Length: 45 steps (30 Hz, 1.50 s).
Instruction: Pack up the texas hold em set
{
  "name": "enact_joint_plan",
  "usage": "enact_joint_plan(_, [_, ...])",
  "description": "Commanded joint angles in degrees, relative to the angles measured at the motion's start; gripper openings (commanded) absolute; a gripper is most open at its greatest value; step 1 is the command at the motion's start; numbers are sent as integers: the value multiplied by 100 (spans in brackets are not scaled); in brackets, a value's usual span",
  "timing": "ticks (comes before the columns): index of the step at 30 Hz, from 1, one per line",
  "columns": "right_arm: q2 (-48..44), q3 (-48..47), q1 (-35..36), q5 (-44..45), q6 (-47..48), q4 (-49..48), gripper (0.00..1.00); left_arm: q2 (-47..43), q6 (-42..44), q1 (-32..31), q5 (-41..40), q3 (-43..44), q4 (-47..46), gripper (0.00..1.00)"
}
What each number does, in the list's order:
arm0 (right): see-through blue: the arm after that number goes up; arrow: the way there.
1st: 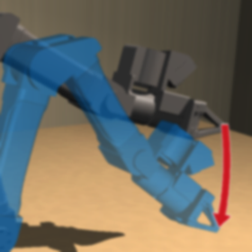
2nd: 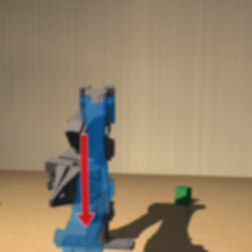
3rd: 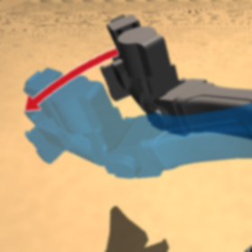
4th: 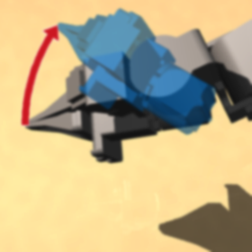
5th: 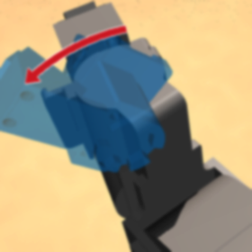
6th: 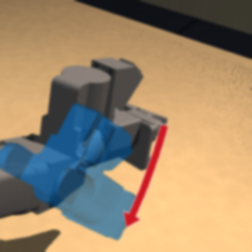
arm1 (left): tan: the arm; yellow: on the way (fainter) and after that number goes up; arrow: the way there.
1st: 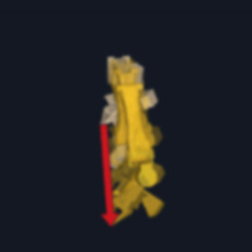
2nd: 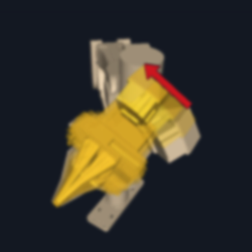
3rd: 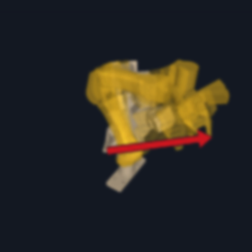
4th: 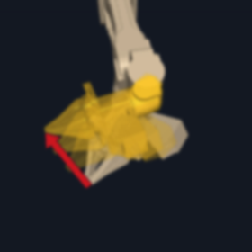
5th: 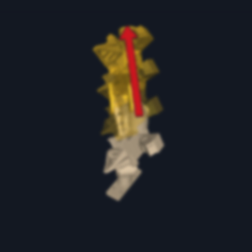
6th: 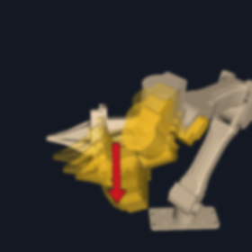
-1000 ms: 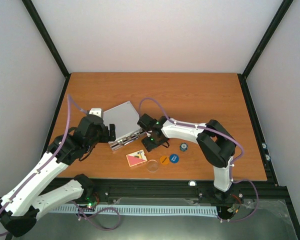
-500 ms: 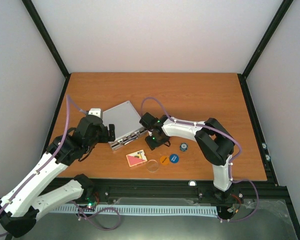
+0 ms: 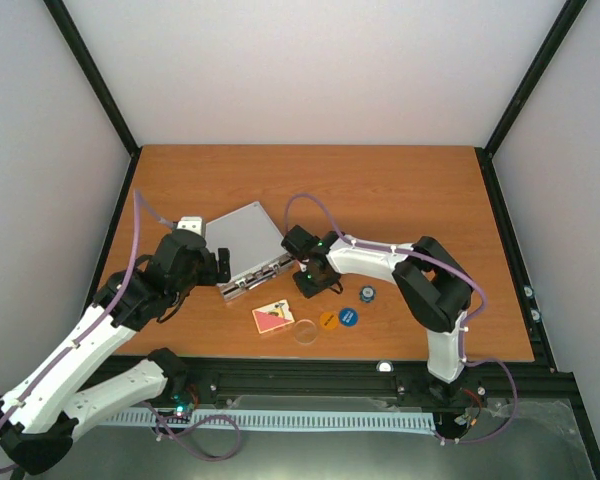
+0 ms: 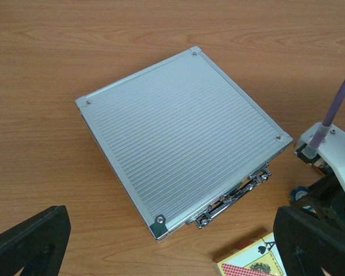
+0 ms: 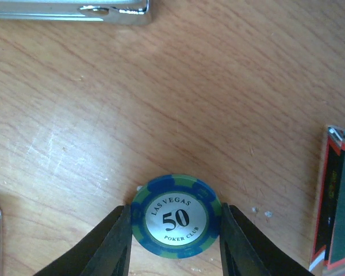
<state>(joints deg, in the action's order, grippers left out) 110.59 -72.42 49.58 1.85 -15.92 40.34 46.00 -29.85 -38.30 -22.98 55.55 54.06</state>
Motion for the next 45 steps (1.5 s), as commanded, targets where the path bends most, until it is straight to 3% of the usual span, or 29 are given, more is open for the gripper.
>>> enact_joint_plan(1, [23,145,-12,126,-42,289,17,-14,-65,-2,-92,125,61,100])
enact_joint_plan(22, [-858,429,-174,403,-174,557,14,-23,-65,-1,-47,90,5,100])
enact_joint_plan(26, [-877,468,-186,429,-188,499,29,-5,-72,2,-23,82,-7,100])
enact_joint_plan(29, [-793,486,-191,415,-166,436,55,-16,-69,-1,-5,62,-10,100])
enact_joint_plan(34, [-685,547,-283,155,-112,310,81,-30,-66,-2,-50,69,42,100])
enact_joint_plan(45, [-376,565,-353,58,-4,154,80,-36,-71,-2,-68,73,37,100])
